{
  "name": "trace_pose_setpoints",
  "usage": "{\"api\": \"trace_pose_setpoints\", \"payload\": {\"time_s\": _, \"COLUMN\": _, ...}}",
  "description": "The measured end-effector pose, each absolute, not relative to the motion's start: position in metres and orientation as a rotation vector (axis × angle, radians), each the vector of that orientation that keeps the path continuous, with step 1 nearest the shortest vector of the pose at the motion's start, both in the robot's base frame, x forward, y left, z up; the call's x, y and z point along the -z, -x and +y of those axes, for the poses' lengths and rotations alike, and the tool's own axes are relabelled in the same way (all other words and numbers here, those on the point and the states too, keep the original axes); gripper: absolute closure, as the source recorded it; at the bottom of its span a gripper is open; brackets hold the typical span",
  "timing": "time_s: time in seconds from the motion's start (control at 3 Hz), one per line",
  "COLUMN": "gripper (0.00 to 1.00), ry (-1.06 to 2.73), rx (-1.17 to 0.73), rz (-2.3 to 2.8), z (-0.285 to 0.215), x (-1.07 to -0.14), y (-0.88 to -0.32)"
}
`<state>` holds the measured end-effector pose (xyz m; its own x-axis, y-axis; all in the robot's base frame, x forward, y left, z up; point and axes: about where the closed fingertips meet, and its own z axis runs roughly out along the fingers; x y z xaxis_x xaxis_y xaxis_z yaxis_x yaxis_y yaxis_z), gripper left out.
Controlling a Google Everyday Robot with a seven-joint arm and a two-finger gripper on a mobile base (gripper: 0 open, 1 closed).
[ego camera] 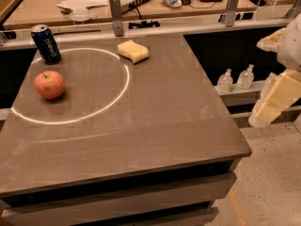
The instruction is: Move sponge near apple
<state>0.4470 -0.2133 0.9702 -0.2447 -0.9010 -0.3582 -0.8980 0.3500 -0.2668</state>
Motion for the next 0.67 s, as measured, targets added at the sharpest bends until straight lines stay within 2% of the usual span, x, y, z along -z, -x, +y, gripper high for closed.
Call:
{"api": "trace_pose_setpoints", "payload": {"time_s": 0.33, "gripper": 0.0, "ry": 1.391, "rx": -0.088, "rz": 2.021, "z": -0.202, "x": -0.963, "y": -0.463}}
{"api": "trace_pose_setpoints", "payload": {"time_s": 0.67, "gripper": 0.0, "ry": 1.301, "rx": -0.092, "rz": 1.916, "z": -0.186, "x": -0.971, "y": -0.484}}
